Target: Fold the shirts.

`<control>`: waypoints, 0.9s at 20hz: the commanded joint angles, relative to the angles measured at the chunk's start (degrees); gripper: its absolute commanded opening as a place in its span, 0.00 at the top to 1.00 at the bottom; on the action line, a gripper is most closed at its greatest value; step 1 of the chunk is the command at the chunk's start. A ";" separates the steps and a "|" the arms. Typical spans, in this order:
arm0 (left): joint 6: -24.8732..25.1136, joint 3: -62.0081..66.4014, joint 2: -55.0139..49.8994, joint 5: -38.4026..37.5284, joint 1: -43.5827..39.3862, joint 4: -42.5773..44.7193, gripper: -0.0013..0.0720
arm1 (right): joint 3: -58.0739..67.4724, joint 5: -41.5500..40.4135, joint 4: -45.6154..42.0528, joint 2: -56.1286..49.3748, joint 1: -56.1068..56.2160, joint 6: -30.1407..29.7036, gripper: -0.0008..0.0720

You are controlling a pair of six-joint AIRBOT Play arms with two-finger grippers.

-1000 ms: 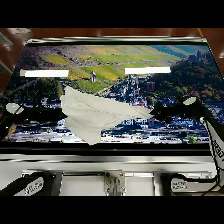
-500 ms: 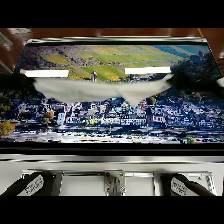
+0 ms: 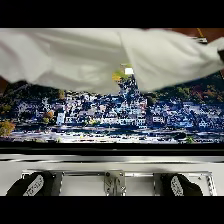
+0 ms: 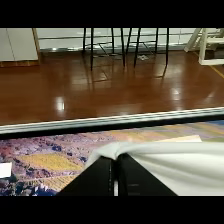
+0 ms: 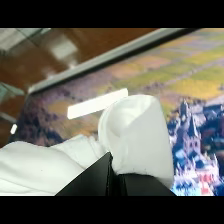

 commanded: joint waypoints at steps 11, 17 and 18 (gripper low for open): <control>3.10 -44.33 0.46 2.64 -7.61 -7.26 0.93 | -36.04 6.29 -17.33 0.66 -0.74 0.74 0.89; 1.92 -60.04 -2.60 16.04 -22.73 -7.26 0.93 | -39.52 -16.90 -13.55 -13.70 -0.76 -0.07 0.89; 0.00 -60.70 -3.30 17.20 -24.09 -7.28 0.93 | -39.34 -20.85 -11.43 -16.00 -0.76 -0.72 0.88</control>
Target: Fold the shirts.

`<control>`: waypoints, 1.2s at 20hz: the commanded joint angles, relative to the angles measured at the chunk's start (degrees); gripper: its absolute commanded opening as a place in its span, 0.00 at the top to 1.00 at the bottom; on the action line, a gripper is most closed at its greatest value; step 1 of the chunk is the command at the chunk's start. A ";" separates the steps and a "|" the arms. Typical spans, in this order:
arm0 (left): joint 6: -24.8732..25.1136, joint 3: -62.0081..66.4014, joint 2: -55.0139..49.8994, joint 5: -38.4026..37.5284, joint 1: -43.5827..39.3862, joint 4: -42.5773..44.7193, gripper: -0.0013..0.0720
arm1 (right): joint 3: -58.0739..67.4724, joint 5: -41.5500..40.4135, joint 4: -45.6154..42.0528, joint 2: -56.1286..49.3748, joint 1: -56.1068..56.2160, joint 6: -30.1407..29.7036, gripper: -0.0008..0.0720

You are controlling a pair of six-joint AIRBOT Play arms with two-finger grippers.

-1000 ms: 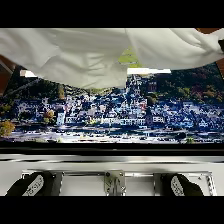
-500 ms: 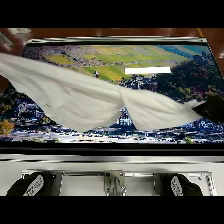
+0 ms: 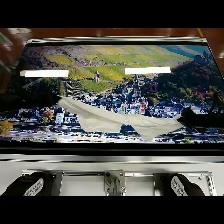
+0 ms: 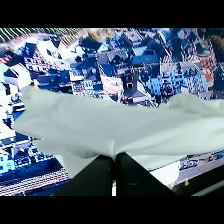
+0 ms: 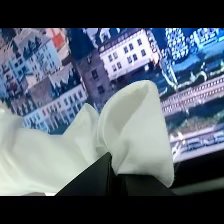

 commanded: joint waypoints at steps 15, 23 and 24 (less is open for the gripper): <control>-5.11 -5.40 -3.02 6.67 -8.46 -0.72 0.93 | -13.60 2.01 10.27 -16.28 2.43 -12.20 0.11; -4.96 -4.87 -2.75 6.45 -8.13 -0.11 0.93 | -11.34 -8.94 20.20 -23.85 17.07 -11.32 0.90; -4.50 -3.67 -2.36 5.75 -7.63 1.57 0.93 | -8.79 -5.42 20.98 -23.78 16.90 -14.03 0.89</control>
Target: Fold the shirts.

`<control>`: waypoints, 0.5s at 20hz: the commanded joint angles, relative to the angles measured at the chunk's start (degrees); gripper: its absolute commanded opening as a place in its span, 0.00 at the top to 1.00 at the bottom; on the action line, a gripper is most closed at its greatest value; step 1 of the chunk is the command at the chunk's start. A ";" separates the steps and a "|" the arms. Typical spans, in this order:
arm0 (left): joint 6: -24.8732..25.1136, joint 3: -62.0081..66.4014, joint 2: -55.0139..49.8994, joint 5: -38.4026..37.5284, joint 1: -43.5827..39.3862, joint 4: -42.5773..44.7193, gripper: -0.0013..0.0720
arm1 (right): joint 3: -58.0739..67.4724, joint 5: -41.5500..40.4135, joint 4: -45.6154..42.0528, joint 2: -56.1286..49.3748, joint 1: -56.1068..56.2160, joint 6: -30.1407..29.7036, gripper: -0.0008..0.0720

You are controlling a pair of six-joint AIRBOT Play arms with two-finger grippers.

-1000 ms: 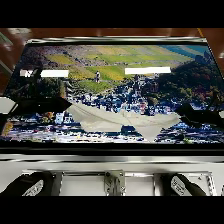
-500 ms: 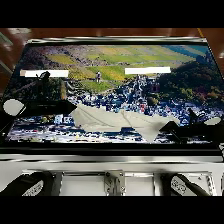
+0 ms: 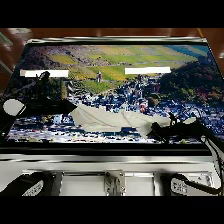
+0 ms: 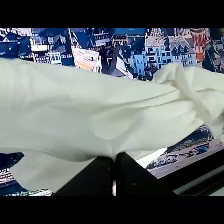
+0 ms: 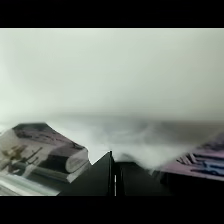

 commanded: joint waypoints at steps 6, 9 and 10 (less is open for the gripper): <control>-2.43 23.80 4.57 -7.96 8.31 15.87 0.93 | 28.65 15.39 3.74 15.06 -1.53 -5.49 0.89; -2.38 38.51 7.15 -7.87 12.46 15.89 0.93 | 43.01 6.01 1.22 26.43 -8.20 -2.71 0.89; -2.36 42.51 7.76 -7.85 13.27 15.89 0.93 | 46.31 2.54 -0.28 29.11 -10.10 -0.74 0.89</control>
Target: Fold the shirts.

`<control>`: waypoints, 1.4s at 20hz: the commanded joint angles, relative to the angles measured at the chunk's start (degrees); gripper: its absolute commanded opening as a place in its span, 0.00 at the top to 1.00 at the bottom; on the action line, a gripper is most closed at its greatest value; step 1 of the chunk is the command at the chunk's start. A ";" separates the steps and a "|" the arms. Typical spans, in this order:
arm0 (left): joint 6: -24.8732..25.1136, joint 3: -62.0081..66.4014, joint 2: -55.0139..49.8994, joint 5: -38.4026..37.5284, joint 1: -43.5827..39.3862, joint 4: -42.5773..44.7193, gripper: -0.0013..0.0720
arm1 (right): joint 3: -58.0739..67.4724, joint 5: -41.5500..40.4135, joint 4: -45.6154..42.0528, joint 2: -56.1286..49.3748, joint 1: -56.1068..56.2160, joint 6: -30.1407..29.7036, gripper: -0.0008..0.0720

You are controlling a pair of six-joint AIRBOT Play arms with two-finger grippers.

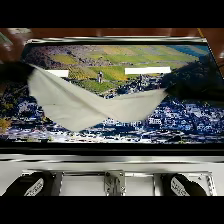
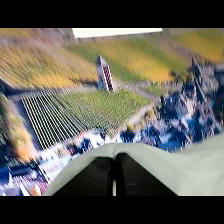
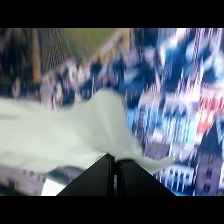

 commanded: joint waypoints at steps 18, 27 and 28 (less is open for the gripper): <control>-7.72 -18.71 3.26 4.72 3.91 -2.84 0.93 | 17.14 13.11 -21.68 -11.45 -5.97 14.14 0.89; -7.69 -27.02 -2.08 12.48 -1.99 -6.56 0.93 | 16.72 9.81 -19.89 -31.17 6.91 10.54 0.06; -7.69 -27.02 -2.05 12.24 -1.99 -6.56 0.93 | 15.56 13.84 -21.46 -31.10 6.97 10.38 0.09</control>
